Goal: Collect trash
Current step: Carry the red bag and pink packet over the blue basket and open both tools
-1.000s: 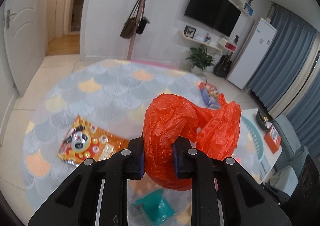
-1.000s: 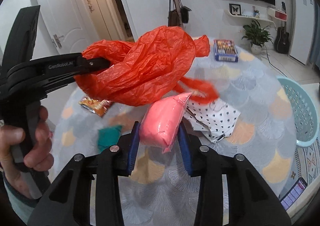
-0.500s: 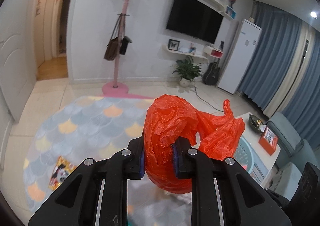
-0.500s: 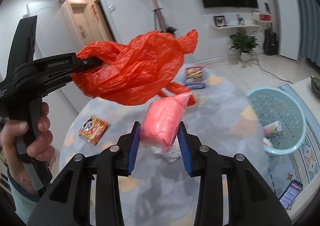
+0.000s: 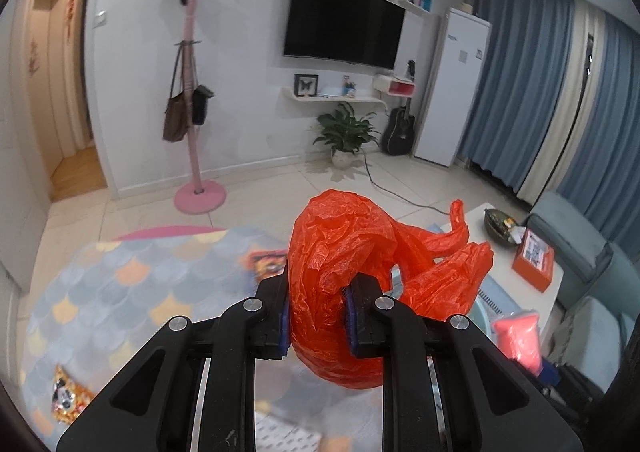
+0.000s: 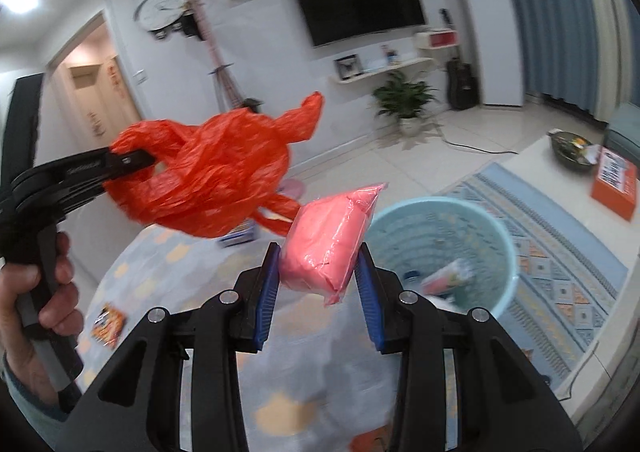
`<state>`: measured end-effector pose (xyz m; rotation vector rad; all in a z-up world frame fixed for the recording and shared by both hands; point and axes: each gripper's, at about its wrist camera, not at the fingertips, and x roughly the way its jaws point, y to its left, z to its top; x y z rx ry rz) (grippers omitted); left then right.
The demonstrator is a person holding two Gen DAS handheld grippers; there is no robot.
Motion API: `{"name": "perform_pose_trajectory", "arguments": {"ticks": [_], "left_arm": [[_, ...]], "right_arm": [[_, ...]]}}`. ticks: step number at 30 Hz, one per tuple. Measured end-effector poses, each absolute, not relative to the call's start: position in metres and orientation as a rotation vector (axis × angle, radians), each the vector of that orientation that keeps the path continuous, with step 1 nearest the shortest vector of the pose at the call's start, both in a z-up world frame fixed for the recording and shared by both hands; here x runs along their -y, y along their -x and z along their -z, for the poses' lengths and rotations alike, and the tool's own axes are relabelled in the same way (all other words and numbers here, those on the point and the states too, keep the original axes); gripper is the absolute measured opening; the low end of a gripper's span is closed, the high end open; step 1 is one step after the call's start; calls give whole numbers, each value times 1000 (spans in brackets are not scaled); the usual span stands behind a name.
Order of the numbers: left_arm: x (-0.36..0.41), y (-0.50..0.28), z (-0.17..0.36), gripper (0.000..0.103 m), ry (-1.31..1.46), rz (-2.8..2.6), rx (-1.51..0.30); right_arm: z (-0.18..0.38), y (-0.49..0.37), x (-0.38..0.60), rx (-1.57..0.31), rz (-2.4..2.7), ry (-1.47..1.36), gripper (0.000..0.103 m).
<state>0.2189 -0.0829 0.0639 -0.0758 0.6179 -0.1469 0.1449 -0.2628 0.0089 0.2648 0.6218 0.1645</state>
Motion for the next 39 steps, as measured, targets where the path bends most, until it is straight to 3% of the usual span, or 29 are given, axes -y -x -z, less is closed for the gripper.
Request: {"name": "perform_pose_trajectory", "arguments": {"ticks": [15,19,21,22,26,30,39], "left_arm": [[199,-276,4,19,-97,137,-709],[214,-285,25,30,-106,130,-765],[216,-286,31,56,-91,150,-786],[216,-286,34,60,-91,155,-792],[217,-281,36,64,-93,201,-809],[218,-275,33,77,-55,244,-808],[202,-241,13,78,-26,294,-771]], "right_arm": [[71,-221,337,-822,-8,-322,36],[85,-228,347,-845,8,-337,37],[88,-229,351,-853,9,-353,42],[89,-228,353,-854,9,-359,44],[89,-227,357,-854,13,-352,45],[88,-222,355,-852,11,-355,45],[70,-203,336,-822,-22,-349,45]]}}
